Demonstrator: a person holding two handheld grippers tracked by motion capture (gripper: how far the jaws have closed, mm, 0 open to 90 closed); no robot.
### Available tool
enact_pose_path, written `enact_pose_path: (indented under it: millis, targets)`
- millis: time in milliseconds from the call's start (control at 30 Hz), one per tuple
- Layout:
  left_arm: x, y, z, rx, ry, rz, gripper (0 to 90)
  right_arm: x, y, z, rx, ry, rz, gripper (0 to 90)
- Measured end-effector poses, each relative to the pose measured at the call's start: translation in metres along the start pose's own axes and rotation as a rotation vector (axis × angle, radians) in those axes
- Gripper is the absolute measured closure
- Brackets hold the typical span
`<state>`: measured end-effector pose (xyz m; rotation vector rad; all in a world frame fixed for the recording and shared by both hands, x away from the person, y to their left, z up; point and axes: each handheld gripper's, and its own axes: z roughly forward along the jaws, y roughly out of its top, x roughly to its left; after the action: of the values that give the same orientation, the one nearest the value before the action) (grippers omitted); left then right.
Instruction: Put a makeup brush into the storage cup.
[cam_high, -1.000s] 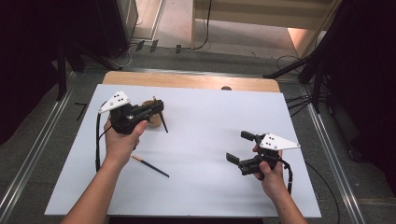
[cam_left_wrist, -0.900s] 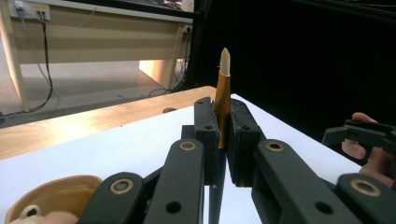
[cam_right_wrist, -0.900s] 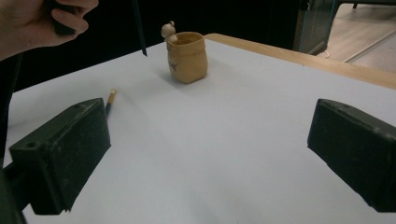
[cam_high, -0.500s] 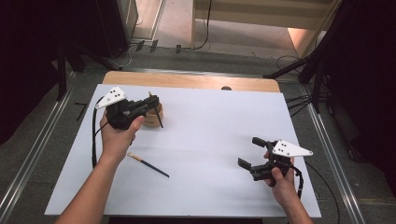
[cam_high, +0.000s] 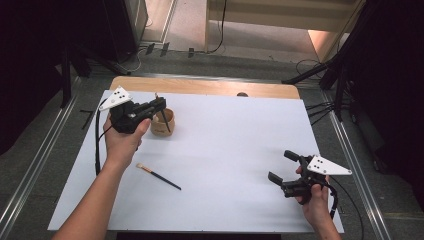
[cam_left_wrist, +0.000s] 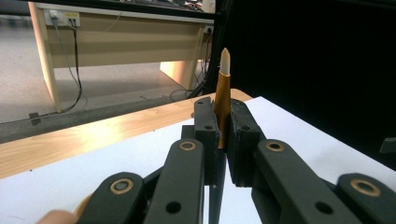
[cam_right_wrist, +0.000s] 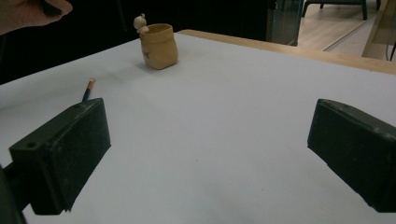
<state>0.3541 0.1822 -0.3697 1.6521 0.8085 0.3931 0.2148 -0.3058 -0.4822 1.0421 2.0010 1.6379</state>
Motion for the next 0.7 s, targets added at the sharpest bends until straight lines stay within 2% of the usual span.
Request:
enact_pose_path:
  millis: [167,367,700]
  targets:
    - [0.005,0.003,0.001,-0.001,0.011,0.003,85.3,-0.005,-0.004,-0.010,-0.010,-0.025,0.016,0.0]
    - [0.010,0.004,0.003,-0.007,0.031,-0.002,85.3,-0.009,-0.007,-0.017,-0.014,-0.051,0.004,0.0]
    - [0.018,0.007,0.007,-0.003,0.051,0.003,85.2,-0.013,-0.011,-0.015,-0.018,-0.045,0.012,0.0]
